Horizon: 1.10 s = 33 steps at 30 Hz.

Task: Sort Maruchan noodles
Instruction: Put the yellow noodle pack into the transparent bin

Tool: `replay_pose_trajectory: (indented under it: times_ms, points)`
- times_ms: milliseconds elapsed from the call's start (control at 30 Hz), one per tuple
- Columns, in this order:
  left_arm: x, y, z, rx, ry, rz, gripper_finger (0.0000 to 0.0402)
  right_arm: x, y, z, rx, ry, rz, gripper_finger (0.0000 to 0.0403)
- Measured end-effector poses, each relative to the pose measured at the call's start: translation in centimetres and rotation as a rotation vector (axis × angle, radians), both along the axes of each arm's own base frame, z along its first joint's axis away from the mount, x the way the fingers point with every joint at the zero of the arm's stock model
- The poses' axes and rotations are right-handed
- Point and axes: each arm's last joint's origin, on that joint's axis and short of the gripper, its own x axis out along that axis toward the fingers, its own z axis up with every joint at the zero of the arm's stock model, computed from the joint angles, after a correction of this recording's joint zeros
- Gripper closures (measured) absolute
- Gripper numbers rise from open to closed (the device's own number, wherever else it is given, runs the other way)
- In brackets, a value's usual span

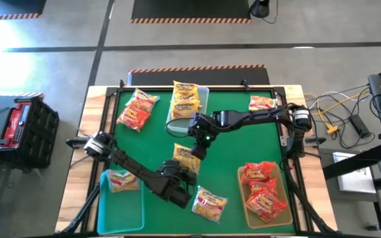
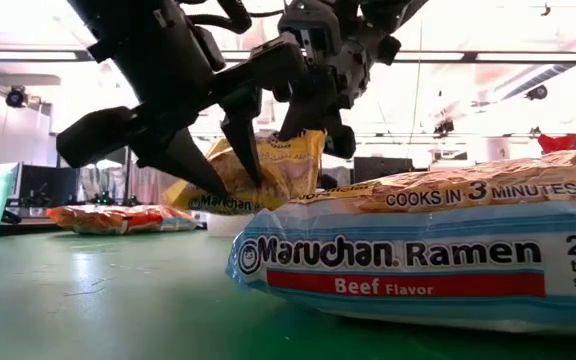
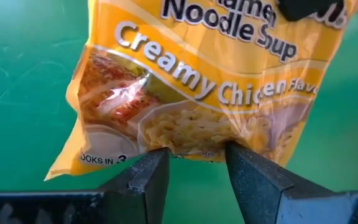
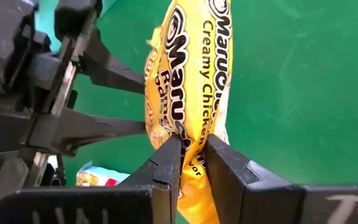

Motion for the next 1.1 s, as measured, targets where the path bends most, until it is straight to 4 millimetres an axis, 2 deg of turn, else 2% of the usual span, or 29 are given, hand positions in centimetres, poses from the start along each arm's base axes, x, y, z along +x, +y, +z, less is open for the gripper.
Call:
replay_pose_trajectory:
  times_ms: [367, 633, 833, 1100]
  points:
    - [0.8, 2.0, 0.7, 0.046, -0.011, 0.067, 0.0260, 0.1, -1.3, 2.1, -0.111, 0.001, 0.008, 0.0344]
    - [1.7, 4.6, 0.9, 0.077, -0.004, 0.125, 0.0260, -0.4, -3.8, 2.9, -0.138, -0.017, -0.022, 0.0344]
    - [2.3, 7.5, 1.4, 0.101, 0.037, 0.163, 0.0260, -0.8, -6.3, 2.9, -0.162, -0.029, -0.050, 0.0344]
    - [2.8, 13.1, 3.2, 0.161, 0.118, 0.199, 0.0261, -2.0, -10.6, 3.1, -0.199, -0.042, -0.128, 0.0344]
